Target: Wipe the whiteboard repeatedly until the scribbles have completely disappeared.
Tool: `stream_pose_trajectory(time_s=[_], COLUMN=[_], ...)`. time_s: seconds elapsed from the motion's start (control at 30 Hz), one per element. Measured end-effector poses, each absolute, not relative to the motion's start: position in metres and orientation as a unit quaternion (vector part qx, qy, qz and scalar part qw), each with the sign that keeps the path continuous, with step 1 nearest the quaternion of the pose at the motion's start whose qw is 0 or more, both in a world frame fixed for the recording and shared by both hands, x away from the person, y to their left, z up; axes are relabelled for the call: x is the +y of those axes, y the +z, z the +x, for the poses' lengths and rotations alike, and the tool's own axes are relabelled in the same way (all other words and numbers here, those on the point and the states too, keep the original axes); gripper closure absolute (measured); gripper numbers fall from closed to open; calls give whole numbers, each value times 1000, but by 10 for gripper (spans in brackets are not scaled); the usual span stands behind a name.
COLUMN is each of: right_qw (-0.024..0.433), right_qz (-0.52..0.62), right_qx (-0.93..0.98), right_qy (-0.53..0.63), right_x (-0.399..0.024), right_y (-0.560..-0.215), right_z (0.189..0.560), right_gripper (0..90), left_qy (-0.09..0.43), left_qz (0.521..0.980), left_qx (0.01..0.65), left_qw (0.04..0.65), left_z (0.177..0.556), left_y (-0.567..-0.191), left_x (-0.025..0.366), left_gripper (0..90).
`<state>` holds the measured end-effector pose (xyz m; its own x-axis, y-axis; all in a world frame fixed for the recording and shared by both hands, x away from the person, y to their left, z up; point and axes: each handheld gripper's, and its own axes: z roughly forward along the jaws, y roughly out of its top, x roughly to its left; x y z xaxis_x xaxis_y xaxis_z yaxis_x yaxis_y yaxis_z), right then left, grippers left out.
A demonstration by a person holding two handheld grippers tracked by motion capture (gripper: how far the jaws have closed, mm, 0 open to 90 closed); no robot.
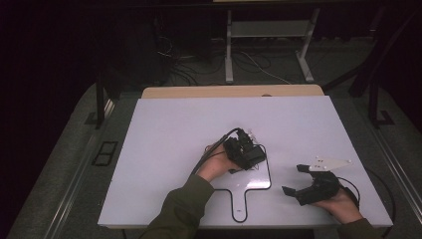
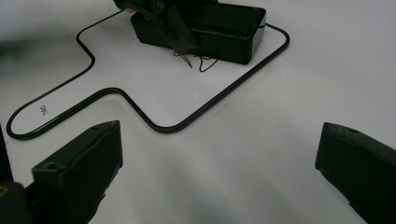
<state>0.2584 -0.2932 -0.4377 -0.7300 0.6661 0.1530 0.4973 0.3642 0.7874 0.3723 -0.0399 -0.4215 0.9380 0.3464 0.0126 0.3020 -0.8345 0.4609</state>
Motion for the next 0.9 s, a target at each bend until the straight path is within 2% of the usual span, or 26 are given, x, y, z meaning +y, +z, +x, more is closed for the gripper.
stream_pose_trajectory(time_s=[0.33,0.67,0.87,0.9], right_qw=[96,95,94,94], right_qz=[356,356,356,356], right_qx=[820,820,820,820], right_qy=[438,438,438,438], right_x=[-293,-294,-294,-294], right_y=[-438,-438,-438,-438], right_z=[259,259,259,259], right_gripper=[0,0,0,0], left_qy=[42,46,39,43], left_qz=[958,948,950,954], left_qx=[149,198,190,172], left_qw=[242,246,245,241], left_z=[359,385,376,375], left_y=[-423,-424,-424,-423], left_x=[-45,-36,-43,-46], left_gripper=[392,392,392,392])
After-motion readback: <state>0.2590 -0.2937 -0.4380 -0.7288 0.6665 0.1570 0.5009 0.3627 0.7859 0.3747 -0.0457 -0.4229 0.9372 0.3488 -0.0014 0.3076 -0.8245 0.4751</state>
